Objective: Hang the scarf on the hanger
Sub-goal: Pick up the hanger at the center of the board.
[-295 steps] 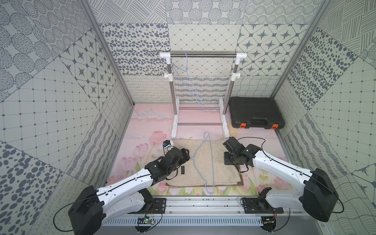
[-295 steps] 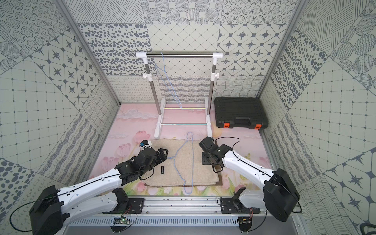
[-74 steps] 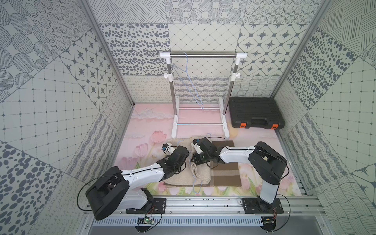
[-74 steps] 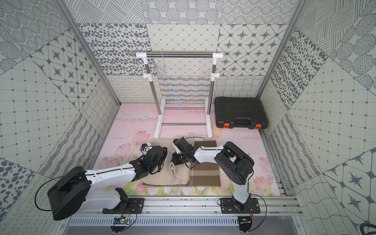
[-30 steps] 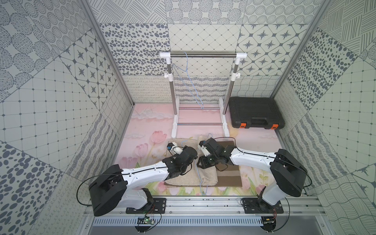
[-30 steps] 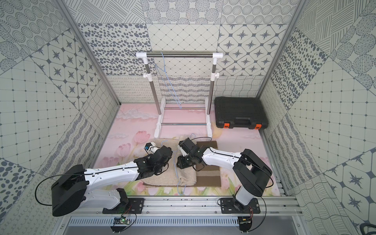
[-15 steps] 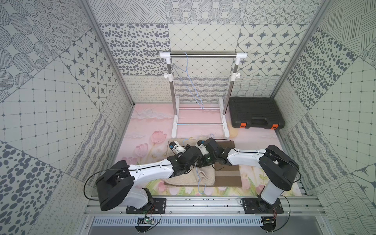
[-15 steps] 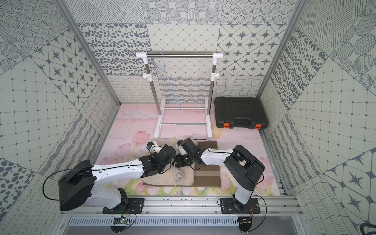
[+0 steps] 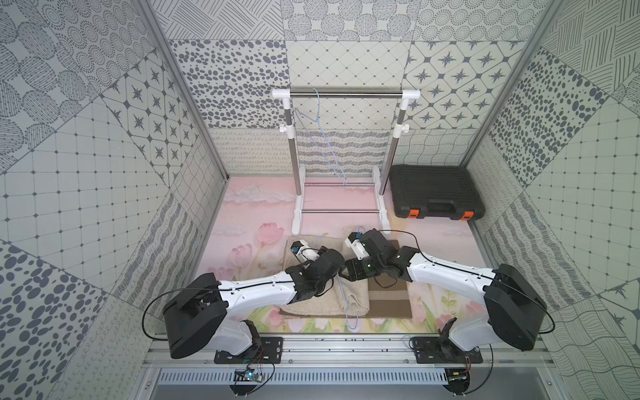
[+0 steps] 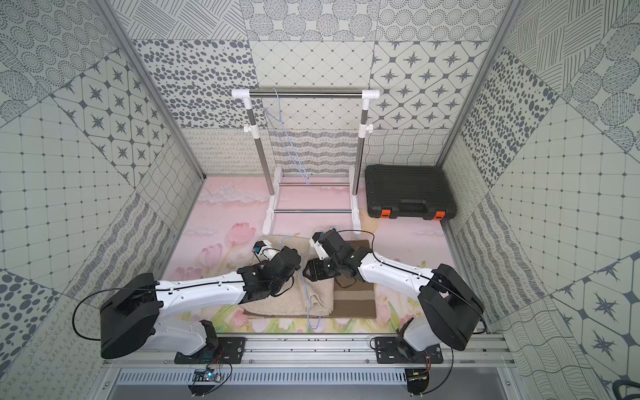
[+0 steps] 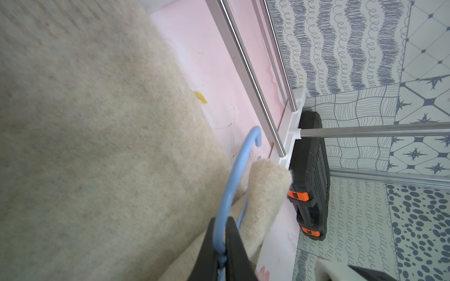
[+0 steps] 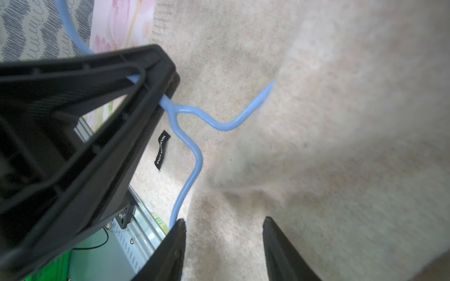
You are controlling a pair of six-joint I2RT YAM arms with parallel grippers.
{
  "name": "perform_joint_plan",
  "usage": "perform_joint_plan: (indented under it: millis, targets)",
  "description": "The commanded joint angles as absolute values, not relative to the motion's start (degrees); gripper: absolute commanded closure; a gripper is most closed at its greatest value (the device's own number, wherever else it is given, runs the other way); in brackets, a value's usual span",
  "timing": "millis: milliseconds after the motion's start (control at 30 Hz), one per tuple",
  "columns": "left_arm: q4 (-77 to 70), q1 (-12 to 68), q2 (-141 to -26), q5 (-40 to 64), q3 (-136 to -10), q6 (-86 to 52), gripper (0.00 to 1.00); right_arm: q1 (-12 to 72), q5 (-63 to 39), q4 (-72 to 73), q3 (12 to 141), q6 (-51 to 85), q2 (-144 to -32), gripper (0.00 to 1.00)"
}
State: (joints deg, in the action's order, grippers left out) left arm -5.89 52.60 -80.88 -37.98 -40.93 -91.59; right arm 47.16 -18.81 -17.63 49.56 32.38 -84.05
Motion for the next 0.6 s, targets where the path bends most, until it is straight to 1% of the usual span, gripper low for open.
perform_joint_plan:
  millis: [0,100,200,467,567]
  targets:
    - [-7.36,53.09,-80.82,-35.36,-41.81,-91.60,1.00,47.05,-17.45,-18.35,51.66,31.55,-81.40,0.49]
    - [-7.12,53.08,-80.87,-35.57,-41.92,-91.49,1.00,47.06,-15.55,-20.51,52.36,30.94,-79.72,0.52]
    - [-7.20,53.04,-81.31,-35.32,-42.01,-91.50,1.00,47.11,-16.67,-20.99,53.12,30.52,-79.96,0.53]
    - [-7.47,53.14,-81.78,-34.98,-42.51,-91.34,1.00,49.73,-17.69,-20.50,56.14,30.48,-85.36,0.53]
    - [-7.56,53.17,-81.87,-34.97,-42.44,-91.33,1.00,50.45,-18.14,-18.95,56.10,31.24,-87.32,0.55]
